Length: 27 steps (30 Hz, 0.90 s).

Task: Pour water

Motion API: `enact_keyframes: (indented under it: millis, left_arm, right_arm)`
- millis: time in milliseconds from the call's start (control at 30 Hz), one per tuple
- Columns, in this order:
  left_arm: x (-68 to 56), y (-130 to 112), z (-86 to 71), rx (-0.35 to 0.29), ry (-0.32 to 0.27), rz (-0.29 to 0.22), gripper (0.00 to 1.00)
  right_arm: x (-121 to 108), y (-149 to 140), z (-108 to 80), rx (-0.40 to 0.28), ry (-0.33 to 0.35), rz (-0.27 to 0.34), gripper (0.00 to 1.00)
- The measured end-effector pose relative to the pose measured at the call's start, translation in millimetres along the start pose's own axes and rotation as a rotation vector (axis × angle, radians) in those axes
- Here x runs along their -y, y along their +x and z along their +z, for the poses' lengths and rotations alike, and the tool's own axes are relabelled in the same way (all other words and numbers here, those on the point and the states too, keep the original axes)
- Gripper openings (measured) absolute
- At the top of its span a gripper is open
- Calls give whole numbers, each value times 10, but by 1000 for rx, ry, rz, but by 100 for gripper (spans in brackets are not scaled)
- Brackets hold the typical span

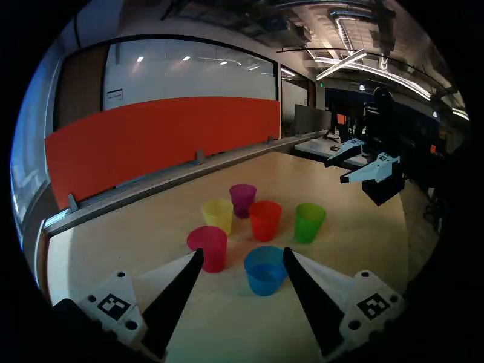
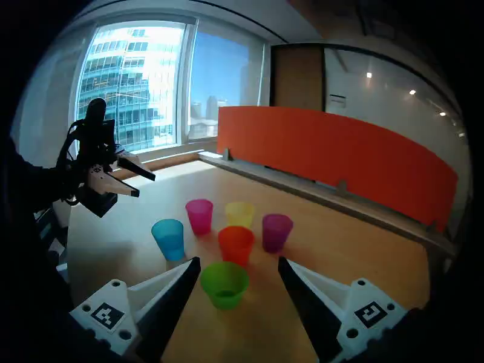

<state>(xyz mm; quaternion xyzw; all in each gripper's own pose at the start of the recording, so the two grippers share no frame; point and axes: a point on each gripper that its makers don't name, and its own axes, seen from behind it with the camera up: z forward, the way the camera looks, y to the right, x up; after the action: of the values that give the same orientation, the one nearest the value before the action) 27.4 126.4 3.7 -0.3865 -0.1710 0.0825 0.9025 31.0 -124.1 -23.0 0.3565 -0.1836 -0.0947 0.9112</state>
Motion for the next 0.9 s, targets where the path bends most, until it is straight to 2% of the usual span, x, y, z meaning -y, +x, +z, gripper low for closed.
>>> enact_keyframes:
  millis: [200,600,900]
  left_arm:
    - [-76,-136,58,25,-16,19,97]
    - [-185,-408,170,73,-51,18,97]
    - [-239,-591,245,113,-68,29,97]
  right_arm:
    - [30,-186,65,25,4,-6,100]
    - [89,-511,193,68,10,1,100]
    - [102,-645,268,95,16,-1,100]
